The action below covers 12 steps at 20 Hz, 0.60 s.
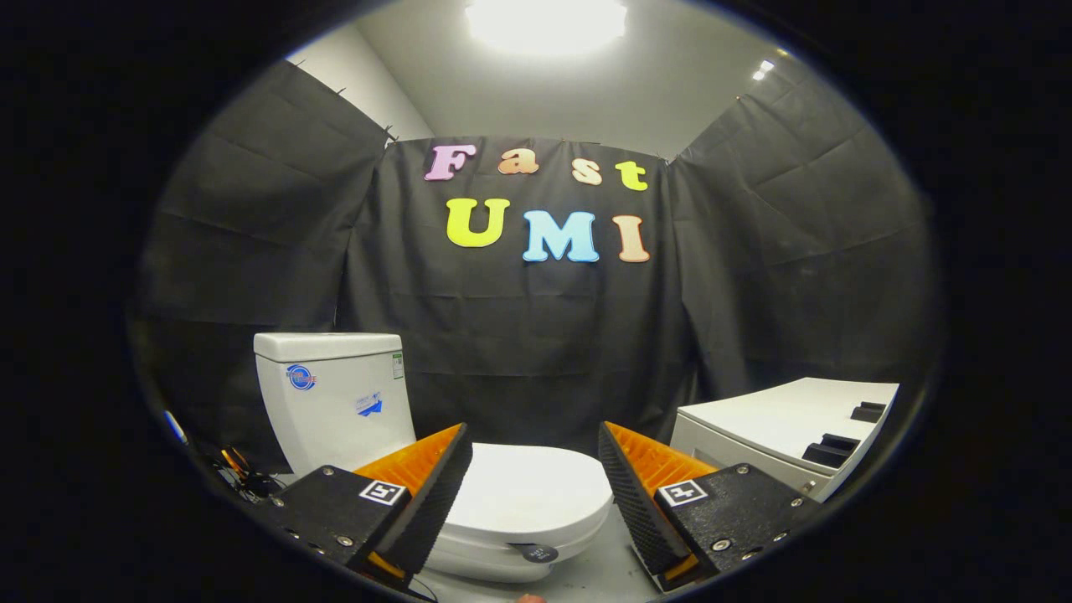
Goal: Open the toilet lid.
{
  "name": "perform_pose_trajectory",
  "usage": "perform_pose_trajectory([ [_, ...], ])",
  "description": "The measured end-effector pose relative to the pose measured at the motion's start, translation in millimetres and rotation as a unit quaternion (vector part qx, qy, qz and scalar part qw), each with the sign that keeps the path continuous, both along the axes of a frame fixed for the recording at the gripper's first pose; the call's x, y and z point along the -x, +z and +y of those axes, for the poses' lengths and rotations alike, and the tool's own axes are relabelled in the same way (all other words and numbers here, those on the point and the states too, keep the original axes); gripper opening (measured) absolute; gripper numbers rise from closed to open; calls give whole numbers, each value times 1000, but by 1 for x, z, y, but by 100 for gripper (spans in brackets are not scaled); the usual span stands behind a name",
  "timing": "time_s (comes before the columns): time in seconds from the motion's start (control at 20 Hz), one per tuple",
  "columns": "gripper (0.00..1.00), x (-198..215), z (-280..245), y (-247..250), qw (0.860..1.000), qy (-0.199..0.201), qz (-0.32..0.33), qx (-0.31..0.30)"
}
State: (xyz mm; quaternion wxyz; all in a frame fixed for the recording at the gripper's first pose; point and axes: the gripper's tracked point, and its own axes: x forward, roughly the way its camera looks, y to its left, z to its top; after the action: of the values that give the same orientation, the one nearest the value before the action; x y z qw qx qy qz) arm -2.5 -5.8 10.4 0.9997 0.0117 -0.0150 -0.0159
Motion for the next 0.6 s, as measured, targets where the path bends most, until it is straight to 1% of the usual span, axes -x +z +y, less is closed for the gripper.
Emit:
perform_pose_trajectory([
  [0.3,94,2,1,0,1000,-1,-1,11],
  [0.6,94,1,1,-6,1000,-1,7,9],
])
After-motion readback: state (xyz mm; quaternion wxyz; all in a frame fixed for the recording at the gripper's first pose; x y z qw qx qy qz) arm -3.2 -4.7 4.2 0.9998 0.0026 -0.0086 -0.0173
